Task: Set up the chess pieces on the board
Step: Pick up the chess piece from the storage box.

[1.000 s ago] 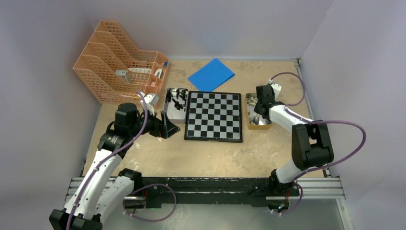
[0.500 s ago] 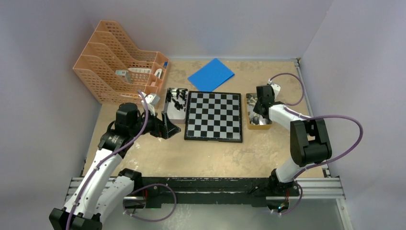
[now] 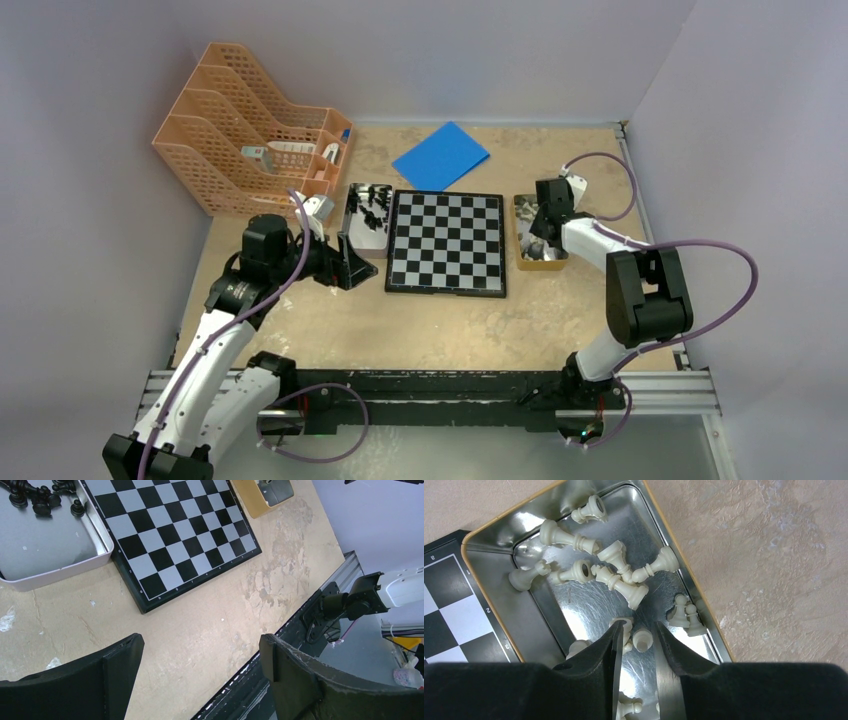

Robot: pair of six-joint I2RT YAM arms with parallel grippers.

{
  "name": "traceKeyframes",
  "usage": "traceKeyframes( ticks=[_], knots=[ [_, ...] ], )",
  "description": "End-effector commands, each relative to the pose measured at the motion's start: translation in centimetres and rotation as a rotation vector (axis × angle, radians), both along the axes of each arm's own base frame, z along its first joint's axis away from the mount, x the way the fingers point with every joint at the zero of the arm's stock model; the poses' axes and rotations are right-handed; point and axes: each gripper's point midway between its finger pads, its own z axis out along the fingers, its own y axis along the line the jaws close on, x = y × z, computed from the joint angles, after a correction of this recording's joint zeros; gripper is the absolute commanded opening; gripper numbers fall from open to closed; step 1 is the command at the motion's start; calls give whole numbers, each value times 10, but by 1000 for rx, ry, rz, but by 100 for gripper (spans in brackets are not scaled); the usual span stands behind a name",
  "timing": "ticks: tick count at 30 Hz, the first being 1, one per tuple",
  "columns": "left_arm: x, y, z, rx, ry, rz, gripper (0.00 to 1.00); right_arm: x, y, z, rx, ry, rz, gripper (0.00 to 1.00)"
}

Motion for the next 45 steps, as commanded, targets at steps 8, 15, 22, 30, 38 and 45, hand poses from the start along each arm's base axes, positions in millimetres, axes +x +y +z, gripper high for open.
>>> traceKeyframes(
  ticks=[8,15,22,30,38,45],
  knots=[
    [2,-3,7,-21,-25,-3,86,1,-3,-6,-12,1,-3,30],
    [2,-3,6,-19,-22,-2,86,0,-1,-10,-1,8,-1,29],
    [2,-1,7,-15,-29,7,86,0,0,-9,4,5,4,26],
    [3,-1,5,-13,-20,8,86,-2,1,-6,12,2,4,26],
    [4,-1,5,-10,-20,13,86,0,-5,1,-21,-19,-9,17],
    [6,-2,-1,-4,6,11,86,1,-6,19,-20,-52,-16,13]
  ],
)
